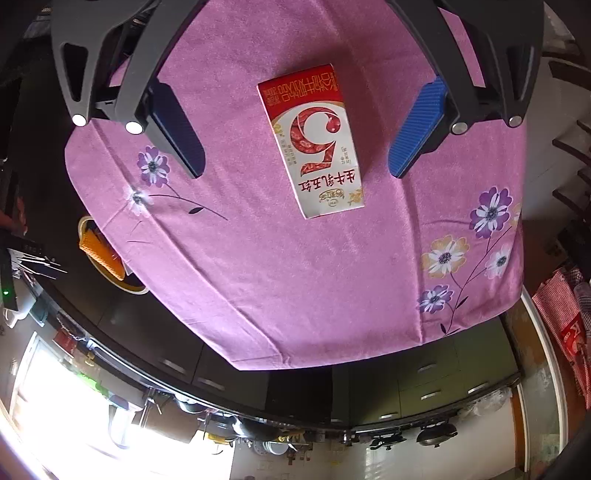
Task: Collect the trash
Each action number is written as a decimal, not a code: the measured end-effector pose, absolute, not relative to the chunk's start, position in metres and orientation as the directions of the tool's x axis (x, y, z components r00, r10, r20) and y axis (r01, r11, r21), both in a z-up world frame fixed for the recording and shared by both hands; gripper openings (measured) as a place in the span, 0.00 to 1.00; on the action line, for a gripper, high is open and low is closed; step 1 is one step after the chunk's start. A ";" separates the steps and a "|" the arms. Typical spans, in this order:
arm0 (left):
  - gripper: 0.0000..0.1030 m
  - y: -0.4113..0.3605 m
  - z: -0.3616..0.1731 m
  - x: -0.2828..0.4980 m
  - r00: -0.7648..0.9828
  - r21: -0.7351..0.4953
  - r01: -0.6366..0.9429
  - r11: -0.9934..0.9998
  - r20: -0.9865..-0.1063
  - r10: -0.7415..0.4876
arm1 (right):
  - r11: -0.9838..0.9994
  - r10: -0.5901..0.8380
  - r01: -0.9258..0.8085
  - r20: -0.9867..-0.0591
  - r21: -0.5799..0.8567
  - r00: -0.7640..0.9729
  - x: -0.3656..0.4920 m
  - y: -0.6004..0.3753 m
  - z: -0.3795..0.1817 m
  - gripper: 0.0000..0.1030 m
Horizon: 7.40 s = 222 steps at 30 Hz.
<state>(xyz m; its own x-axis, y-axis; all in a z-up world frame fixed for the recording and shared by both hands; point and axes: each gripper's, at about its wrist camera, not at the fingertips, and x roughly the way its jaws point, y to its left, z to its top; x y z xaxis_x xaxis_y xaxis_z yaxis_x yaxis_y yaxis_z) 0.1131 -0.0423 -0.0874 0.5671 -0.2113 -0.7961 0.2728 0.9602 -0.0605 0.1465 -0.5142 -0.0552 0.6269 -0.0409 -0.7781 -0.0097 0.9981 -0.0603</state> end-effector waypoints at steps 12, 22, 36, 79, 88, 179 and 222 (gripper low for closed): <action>0.63 -0.044 -0.131 0.121 0.456 -0.101 0.176 0.979 -0.873 -0.172 | 0.998 0.008 -0.056 -0.772 -0.035 0.636 0.150 -0.506 -0.062 0.76; 0.53 -0.040 -0.135 0.116 0.457 -0.095 0.163 0.982 -0.875 -0.160 | 0.997 0.016 -0.064 -0.762 -0.033 0.647 0.143 -0.496 -0.059 0.78; 0.48 -0.036 -0.145 0.119 0.451 -0.072 0.157 0.985 -0.882 -0.136 | 0.996 0.023 -0.085 -0.763 -0.041 0.645 0.130 -0.484 -0.055 0.81; 0.49 -0.481 -0.152 0.241 0.263 -0.169 0.625 0.762 -0.874 -0.409 | 0.961 -0.092 0.255 -0.740 0.111 0.667 0.013 -0.643 -0.080 0.81; 0.71 -0.468 -0.151 0.242 0.283 -0.162 0.589 0.791 -0.876 -0.390 | 0.966 -0.049 0.220 -0.741 0.135 0.669 0.017 -0.633 -0.086 0.81; 0.93 -0.023 -0.005 -0.034 0.865 -0.073 0.068 0.995 -0.492 -0.095 | 0.991 0.127 -0.086 -0.500 0.104 0.857 -0.016 -0.442 0.002 0.95; 0.93 -0.030 -0.005 -0.031 0.861 -0.082 0.092 0.992 -0.494 -0.121 | 0.989 0.139 -0.098 -0.505 0.107 0.852 -0.014 -0.441 -0.004 0.95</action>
<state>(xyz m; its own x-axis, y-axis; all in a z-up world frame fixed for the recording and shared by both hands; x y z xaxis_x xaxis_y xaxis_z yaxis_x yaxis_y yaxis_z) -0.0311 -0.0299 -0.0053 0.8611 -0.1212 -0.4938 0.0925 0.9923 -0.0823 -0.0137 -0.4407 -0.0041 0.8519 0.1394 -0.5048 -0.0982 0.9893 0.1075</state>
